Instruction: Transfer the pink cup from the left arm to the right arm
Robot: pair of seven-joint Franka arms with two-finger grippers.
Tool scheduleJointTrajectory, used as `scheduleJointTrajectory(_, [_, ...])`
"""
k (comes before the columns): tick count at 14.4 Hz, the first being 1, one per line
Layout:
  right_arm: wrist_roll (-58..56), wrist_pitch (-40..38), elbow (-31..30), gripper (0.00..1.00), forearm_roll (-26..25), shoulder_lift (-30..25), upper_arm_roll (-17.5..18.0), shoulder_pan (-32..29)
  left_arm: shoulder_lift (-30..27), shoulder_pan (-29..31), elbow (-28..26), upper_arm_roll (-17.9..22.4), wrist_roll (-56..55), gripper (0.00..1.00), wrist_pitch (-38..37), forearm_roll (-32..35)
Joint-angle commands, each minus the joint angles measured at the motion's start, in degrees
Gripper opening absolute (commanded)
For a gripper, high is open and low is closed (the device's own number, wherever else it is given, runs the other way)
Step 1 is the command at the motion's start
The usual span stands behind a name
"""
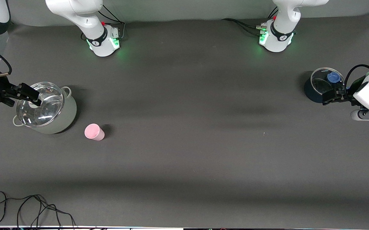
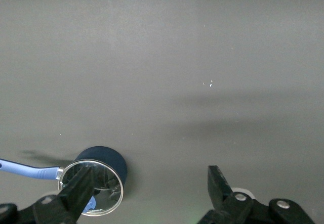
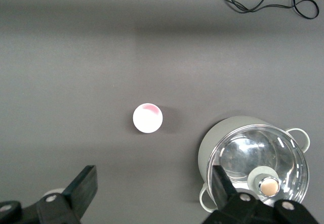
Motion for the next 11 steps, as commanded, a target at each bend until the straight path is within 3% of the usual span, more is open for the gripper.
scheduleJointTrajectory(1, [-0.82, 0.66, -0.63, 1.00, -1.19, -0.61, -0.40, 0.16, 0.53, -0.08, 1.56, -0.15, 0.50, 1.00, -0.48, 0.15])
scheduleJointTrajectory(11, [-0.65, 0.66, -0.89, 1.00, -0.31, -0.61, -1.19, 0.34, 0.53, -0.17, 1.73, -0.15, 0.50, 1.00, 0.05, 0.15])
